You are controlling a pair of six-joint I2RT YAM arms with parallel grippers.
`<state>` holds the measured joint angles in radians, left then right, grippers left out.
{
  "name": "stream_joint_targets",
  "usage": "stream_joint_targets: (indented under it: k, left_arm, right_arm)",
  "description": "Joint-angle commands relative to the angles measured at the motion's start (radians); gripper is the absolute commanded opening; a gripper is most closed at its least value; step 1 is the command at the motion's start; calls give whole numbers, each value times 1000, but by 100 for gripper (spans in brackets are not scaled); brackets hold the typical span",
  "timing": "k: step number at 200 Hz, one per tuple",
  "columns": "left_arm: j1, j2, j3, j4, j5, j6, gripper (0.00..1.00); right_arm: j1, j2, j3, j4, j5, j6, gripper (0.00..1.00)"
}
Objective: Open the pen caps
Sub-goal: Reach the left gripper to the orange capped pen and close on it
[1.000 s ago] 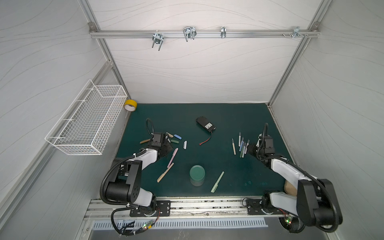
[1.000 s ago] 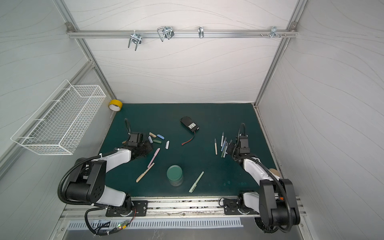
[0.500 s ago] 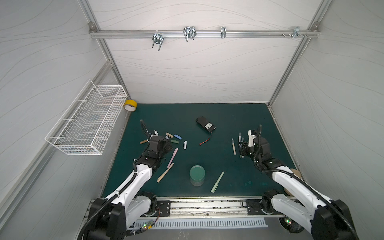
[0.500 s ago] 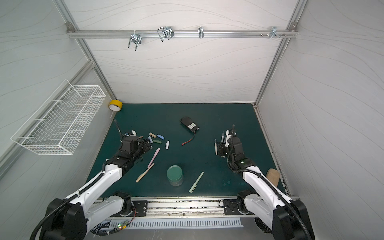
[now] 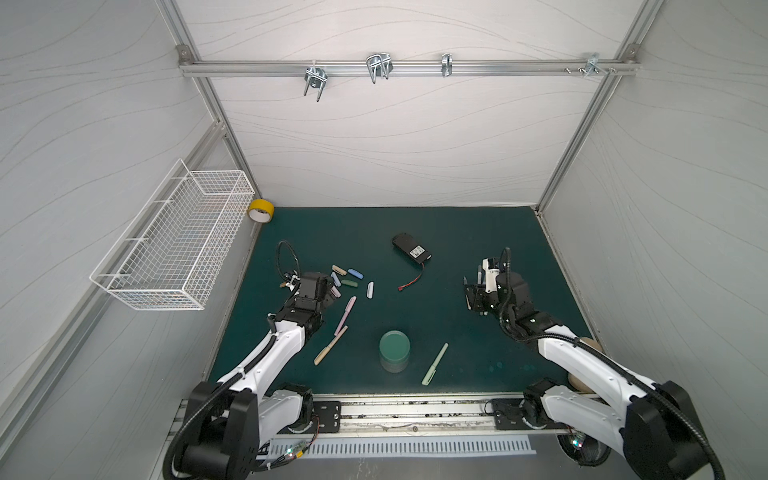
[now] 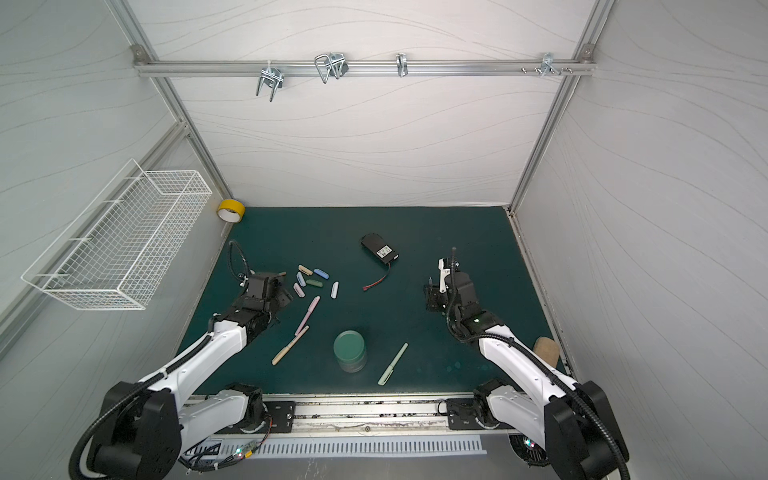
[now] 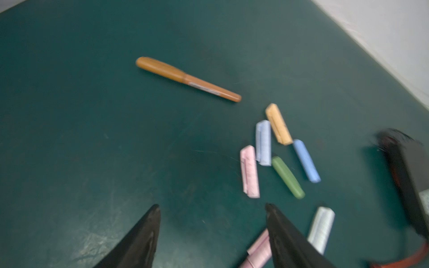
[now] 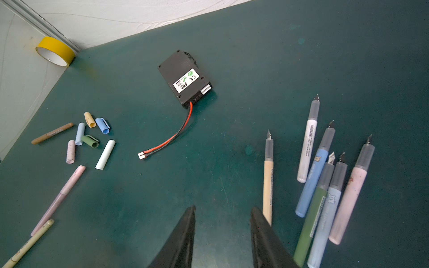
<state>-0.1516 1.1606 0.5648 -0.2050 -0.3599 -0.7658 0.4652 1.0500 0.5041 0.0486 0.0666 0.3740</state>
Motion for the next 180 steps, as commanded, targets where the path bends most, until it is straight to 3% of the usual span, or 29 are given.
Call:
stream_joint_targets:
  k: [1,59,127,156,180]
  left_arm:
    - [41,138,95,27,-38,-62,75]
    - [161,477,336,-8,-5,-116,76]
    - [204,603,512,-116,-8,-110,76]
    - [204,660,561,-159,-25,-96,67]
    - [204,688,580,-174,-32,-95,66]
  right_arm:
    - [6,34,26,38,-34,22,41]
    - [21,128,56,79,-88,34,41]
    - [23,171,76,100,-61,33,41]
    - [24,160,67,112,-64,33,41]
    - [24,146,59,120,-67,34,41]
